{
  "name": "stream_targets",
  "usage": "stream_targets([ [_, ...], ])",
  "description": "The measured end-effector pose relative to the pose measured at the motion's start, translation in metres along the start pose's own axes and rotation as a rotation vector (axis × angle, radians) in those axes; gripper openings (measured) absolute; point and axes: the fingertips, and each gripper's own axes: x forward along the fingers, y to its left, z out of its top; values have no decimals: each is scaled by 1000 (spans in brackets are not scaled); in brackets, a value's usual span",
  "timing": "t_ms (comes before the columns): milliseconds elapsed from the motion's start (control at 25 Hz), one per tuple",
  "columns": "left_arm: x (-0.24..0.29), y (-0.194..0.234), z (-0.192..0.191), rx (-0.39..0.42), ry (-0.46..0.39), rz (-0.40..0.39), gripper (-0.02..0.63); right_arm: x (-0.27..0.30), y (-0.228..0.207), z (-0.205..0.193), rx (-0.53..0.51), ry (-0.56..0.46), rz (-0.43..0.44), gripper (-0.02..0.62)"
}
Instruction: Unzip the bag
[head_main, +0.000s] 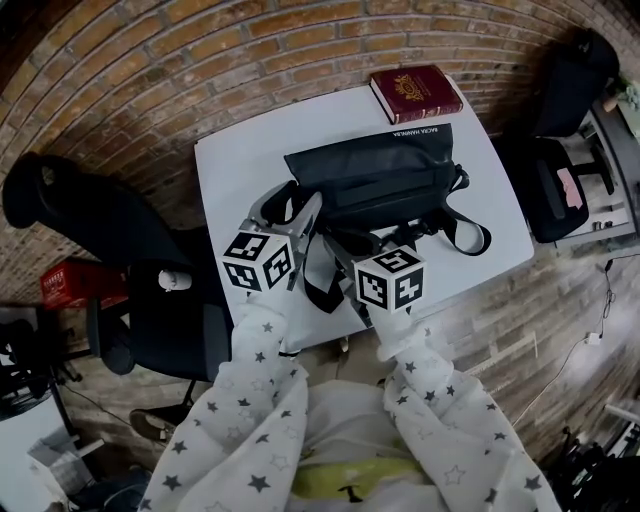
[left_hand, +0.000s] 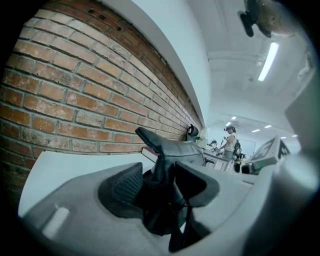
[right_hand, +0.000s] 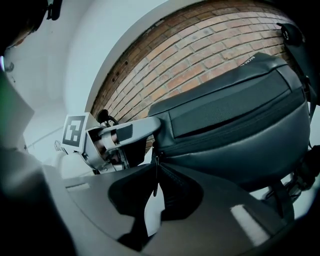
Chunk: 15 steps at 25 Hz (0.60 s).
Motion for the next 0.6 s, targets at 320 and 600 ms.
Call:
stream_targets([
  [320, -1, 4, -1, 29, 19, 20, 183, 1, -2, 3, -21, 8, -1, 29],
  [600, 0, 0, 0, 68, 32, 68, 127, -6, -9, 8, -101, 44, 3, 28],
])
